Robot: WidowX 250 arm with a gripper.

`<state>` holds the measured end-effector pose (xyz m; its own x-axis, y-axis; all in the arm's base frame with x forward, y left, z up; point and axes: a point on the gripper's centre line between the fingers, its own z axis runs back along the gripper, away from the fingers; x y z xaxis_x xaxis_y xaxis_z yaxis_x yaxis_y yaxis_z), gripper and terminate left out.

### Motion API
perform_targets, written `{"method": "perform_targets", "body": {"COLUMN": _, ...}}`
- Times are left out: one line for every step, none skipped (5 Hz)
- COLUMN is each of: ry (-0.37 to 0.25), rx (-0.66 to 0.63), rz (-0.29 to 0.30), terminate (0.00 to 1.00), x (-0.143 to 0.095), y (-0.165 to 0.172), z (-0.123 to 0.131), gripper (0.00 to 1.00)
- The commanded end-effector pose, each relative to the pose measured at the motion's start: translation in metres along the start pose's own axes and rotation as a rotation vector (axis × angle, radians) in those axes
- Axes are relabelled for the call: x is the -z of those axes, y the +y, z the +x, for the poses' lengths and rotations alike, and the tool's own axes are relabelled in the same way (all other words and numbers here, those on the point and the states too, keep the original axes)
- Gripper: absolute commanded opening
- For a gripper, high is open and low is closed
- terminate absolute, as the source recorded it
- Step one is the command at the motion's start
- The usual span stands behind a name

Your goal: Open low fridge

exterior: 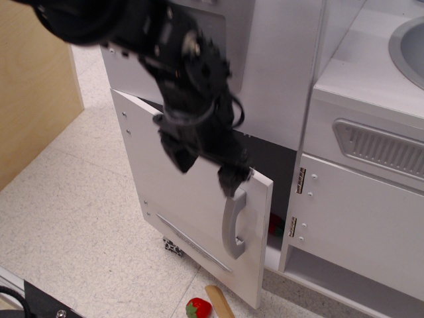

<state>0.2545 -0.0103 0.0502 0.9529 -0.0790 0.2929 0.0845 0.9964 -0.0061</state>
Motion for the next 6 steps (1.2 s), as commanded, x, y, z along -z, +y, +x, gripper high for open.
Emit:
{"method": "perform_targets", "body": {"ry": -0.105, "rx": -0.005, "rz": -0.029, "terminate": 0.00, "x": -0.003, "y": -0.026, "z": 0.044, "gripper": 1.00}}
{"method": "perform_targets", "body": {"ry": -0.105, "rx": -0.007, "rz": -0.018, "terminate": 0.00, "x": 0.019, "y": -0.034, "z": 0.058, "gripper": 1.00}}
{"method": "perform_targets", "body": {"ry": -0.108, "rx": -0.017, "rz": 0.012, "terminate": 0.00, "x": 0.043, "y": -0.037, "z": 0.060, "gripper": 1.00}}
{"method": "perform_targets", "body": {"ry": -0.055, "rx": -0.006, "rz": 0.037, "terminate": 0.00, "x": 0.065, "y": -0.034, "z": 0.050, "gripper": 1.00}}
{"method": "perform_targets", "body": {"ry": -0.011, "rx": -0.001, "rz": 0.052, "terminate": 0.00, "x": 0.068, "y": -0.023, "z": 0.028, "gripper": 1.00}}
{"method": "perform_targets", "body": {"ry": 0.056, "rx": -0.013, "rz": 0.088, "terminate": 0.00, "x": 0.069, "y": -0.008, "z": 0.001, "gripper": 1.00}}
